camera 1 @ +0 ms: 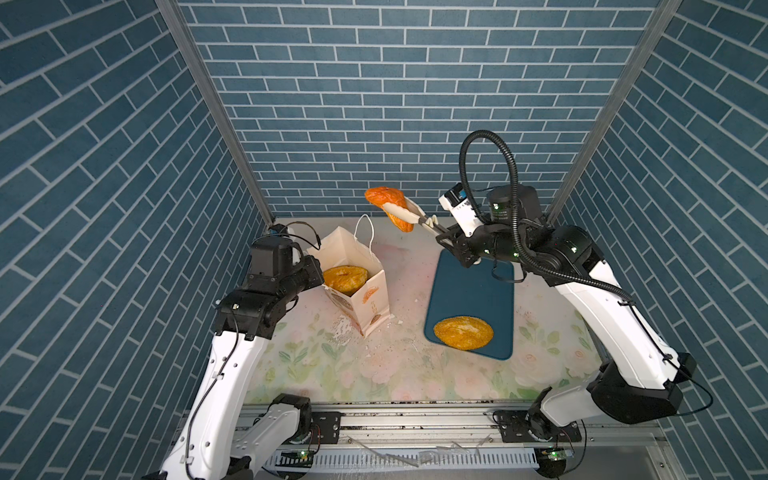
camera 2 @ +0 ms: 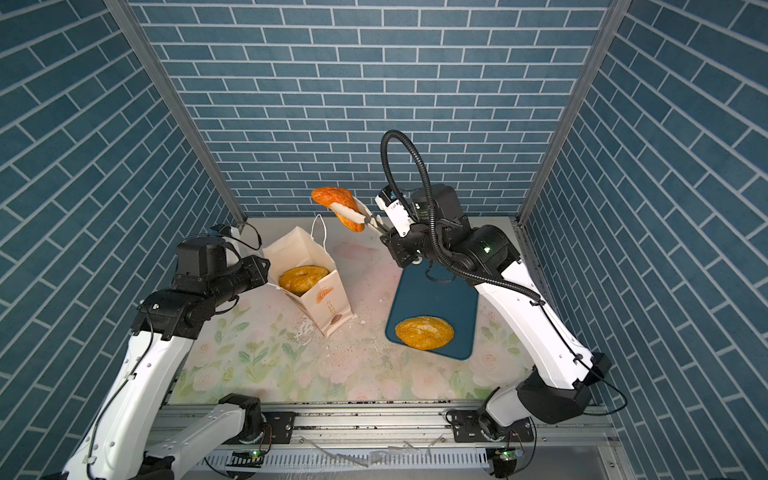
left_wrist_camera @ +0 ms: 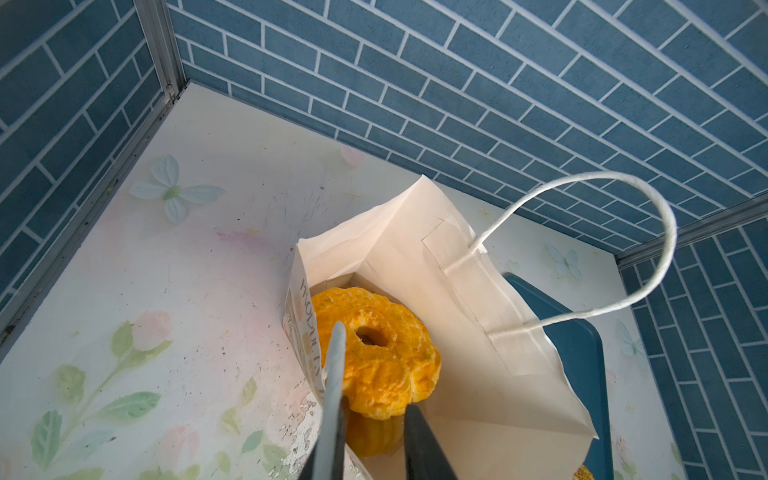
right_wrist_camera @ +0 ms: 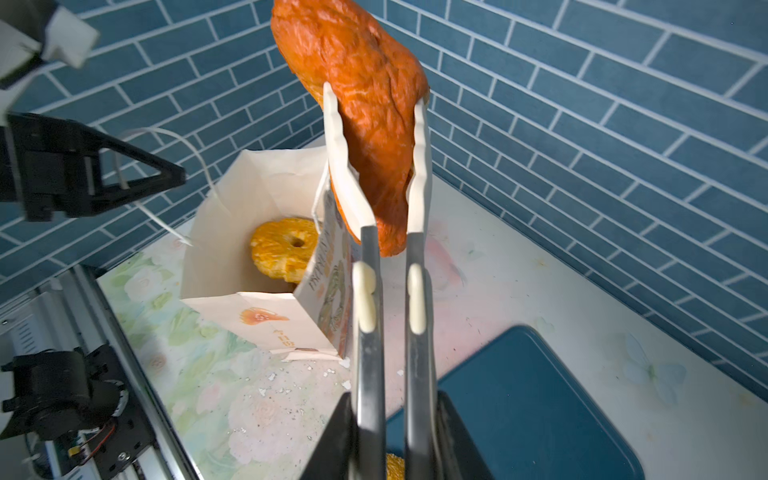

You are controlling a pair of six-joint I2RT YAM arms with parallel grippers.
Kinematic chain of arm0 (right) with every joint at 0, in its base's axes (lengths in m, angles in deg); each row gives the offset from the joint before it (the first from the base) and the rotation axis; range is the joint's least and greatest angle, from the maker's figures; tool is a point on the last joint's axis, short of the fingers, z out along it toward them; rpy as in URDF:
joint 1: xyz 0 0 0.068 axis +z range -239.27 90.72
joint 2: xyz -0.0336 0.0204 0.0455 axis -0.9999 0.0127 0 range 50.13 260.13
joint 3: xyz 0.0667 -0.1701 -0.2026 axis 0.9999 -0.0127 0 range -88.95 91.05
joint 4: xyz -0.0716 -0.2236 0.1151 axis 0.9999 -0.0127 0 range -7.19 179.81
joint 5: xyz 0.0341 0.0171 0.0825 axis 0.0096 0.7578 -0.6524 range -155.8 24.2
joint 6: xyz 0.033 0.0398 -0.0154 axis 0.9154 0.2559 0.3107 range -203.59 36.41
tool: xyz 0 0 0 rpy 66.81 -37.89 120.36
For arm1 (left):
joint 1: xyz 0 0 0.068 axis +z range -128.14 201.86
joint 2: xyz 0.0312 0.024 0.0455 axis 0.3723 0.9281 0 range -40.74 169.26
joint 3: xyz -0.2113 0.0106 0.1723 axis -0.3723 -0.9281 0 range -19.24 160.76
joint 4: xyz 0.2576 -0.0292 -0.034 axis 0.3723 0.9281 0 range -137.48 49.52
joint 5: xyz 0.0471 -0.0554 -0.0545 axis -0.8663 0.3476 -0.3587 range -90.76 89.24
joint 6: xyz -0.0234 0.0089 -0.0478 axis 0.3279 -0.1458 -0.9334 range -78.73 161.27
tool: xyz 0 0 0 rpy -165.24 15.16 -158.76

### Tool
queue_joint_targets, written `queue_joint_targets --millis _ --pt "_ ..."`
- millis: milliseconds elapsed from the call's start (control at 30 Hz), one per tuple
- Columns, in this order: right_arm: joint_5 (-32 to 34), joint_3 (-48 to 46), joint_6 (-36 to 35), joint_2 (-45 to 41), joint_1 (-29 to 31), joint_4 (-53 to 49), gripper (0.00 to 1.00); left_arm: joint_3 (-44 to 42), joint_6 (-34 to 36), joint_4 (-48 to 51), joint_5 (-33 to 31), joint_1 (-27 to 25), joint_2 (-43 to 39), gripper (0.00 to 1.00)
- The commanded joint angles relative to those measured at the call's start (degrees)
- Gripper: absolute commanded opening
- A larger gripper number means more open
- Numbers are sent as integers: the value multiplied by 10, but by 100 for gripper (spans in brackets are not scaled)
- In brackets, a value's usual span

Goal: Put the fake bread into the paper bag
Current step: 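Lower the orange bun into the bag opening and open the tongs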

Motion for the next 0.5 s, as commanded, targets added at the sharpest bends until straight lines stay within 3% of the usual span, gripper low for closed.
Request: queue_joint_targets --millis 0,267,467 --pt "-23 34 -36 11 27 46 23 -15 -16 -14 16 7 -3 27" --pt "-101 45 -25 47 61 69 23 -28 -31 -24 15 10 -11 27" --pt "-118 28 4 81 76 80 23 -42 -44 -25 -11 12 -27 23"
